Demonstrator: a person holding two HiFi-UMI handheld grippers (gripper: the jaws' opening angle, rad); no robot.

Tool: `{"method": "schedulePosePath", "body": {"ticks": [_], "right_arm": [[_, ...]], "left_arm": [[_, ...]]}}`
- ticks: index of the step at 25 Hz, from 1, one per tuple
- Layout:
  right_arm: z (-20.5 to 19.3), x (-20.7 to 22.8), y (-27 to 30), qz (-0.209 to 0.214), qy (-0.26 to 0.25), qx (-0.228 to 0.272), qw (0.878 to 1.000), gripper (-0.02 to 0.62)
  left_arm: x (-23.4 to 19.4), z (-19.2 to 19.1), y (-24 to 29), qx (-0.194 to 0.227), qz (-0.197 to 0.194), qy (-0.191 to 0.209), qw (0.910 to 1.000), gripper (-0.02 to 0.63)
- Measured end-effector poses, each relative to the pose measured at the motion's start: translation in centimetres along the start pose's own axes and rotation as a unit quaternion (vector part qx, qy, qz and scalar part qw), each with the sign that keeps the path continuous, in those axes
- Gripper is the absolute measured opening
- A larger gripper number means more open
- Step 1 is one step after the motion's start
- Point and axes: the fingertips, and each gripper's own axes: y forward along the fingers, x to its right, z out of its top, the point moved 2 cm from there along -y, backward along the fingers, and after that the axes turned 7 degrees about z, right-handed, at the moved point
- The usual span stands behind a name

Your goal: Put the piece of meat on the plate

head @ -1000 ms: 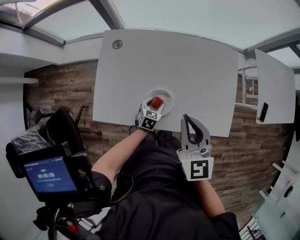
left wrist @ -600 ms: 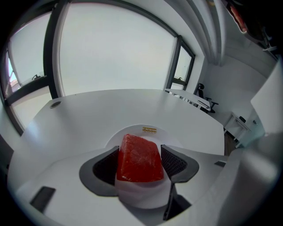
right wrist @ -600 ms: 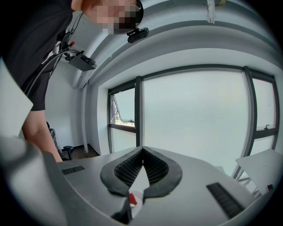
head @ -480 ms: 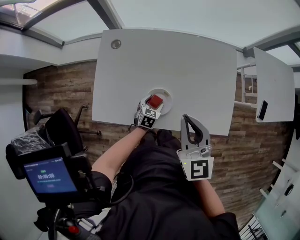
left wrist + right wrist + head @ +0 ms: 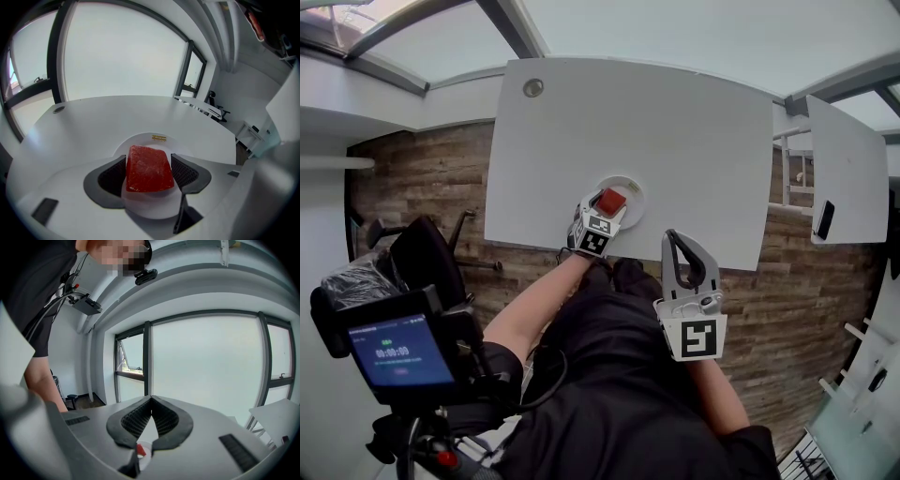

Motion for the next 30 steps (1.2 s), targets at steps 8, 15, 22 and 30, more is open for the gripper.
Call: {"method": "schedulePosePath", "body": {"ticks": [8, 15, 22, 30], "right_arm": [[-0.3, 0.0, 0.1, 0.001, 0.008, 0.001, 1.000, 0.006], [-0.6, 0.3, 0.0, -0.005, 0.012, -0.005, 1.000, 0.006], [-0.8, 0.6, 0.3, -0.002, 0.013, -0.002, 1.000, 0.006], [-1.9, 1.2, 1.2, 0.004, 0.046, 0.001, 0.999, 0.006]], "left_arm": [[1.0, -0.1, 0.2, 0.002, -0.024, -0.005, 0.9997, 0.308], [1.2, 0.8, -0.3, 0.022, -0.015, 0.013, 0.9996, 0.308], [1.0, 2.8, -1.7, 0.058, 0.015, 0.023, 0.9979, 0.308], [0.8, 5.5, -4.4, 0.108, 0.039, -0.009, 0.9934, 0.270]]}}
